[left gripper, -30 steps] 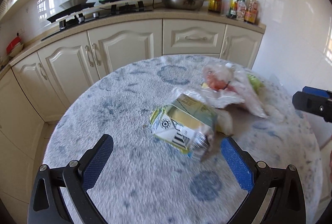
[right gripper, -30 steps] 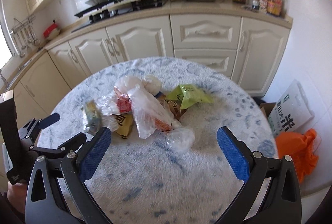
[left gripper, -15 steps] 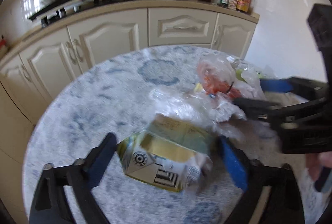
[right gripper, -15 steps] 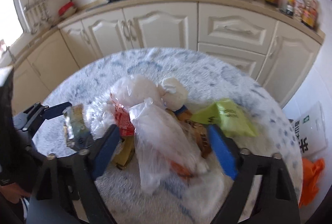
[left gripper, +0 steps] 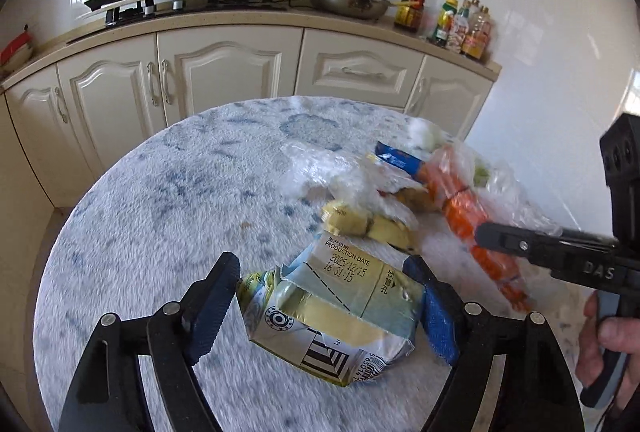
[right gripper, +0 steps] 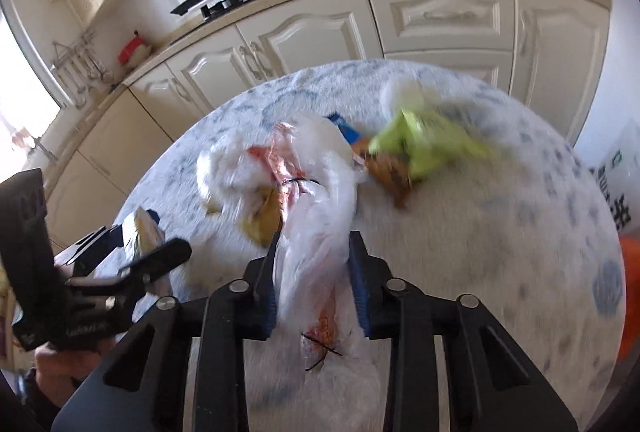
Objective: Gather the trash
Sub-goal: 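Grasp a yellow-and-white snack box with the left tool while the right tool grasps a clear plastic bag, then carry both items to the blue bin and open both tools over it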
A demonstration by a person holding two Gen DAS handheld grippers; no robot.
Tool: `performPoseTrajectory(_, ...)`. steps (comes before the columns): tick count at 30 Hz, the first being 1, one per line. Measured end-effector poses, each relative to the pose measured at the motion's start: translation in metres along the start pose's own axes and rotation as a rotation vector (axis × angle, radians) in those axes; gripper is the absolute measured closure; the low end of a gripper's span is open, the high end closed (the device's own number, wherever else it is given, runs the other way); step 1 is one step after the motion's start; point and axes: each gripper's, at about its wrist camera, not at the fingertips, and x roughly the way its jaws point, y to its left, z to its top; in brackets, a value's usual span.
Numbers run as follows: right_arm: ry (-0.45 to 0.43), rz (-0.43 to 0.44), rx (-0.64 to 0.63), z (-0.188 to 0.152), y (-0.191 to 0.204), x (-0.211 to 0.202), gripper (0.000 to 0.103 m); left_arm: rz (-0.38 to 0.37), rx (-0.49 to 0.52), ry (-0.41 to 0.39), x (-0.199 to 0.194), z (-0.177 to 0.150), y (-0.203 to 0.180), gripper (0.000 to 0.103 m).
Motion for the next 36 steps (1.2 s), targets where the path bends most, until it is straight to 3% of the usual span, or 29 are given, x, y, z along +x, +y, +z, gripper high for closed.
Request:
performPoseTrajectory(7, 0.035, -0.073, -0.042, -0.02, 0.006, -0.002, 0.073, 0.038, 0.039, 0.026, -0.005, -0.028, -0.021, 0.024)
performPoseTrajectory(11, 0.056, -0.144, -0.12, -0.011, 0.02, 0.018, 0.058, 0.044, 0.047, 0.049, 0.001, -0.029, -0.025, 0.025)
performPoseTrajectory(13, 0.047, -0.168, -0.171, -0.01, 0.027, 0.029, 0.058, 0.037, 0.042, 0.043, -0.001, -0.03, -0.026, 0.025)
performPoseTrajectory(14, 0.049, -0.182, -0.18, -0.01, 0.029, 0.03, 0.063, 0.022, 0.026, 0.042, -0.004, -0.03, -0.025, 0.025)
performPoseTrajectory(16, 0.052, -0.104, -0.107, -0.011, 0.021, 0.025, 0.072, 0.005, -0.007, 0.036, -0.01, -0.033, -0.021, 0.026)
performPoseTrajectory(22, -0.001, 0.13, 0.135, -0.035, -0.02, -0.007, 0.072, -0.01, -0.035, -0.005, -0.035, -0.043, -0.02, 0.027)
performPoseTrajectory(29, -0.088, 0.152, 0.178, -0.051, -0.032, -0.065, 0.072, -0.059, -0.008, -0.092, -0.074, -0.04, -0.047, 0.027)
performPoseTrajectory(36, -0.164, 0.148, 0.173, -0.058, -0.036, -0.106, 0.072, -0.09, 0.041, -0.118, -0.095, -0.039, -0.079, 0.027)
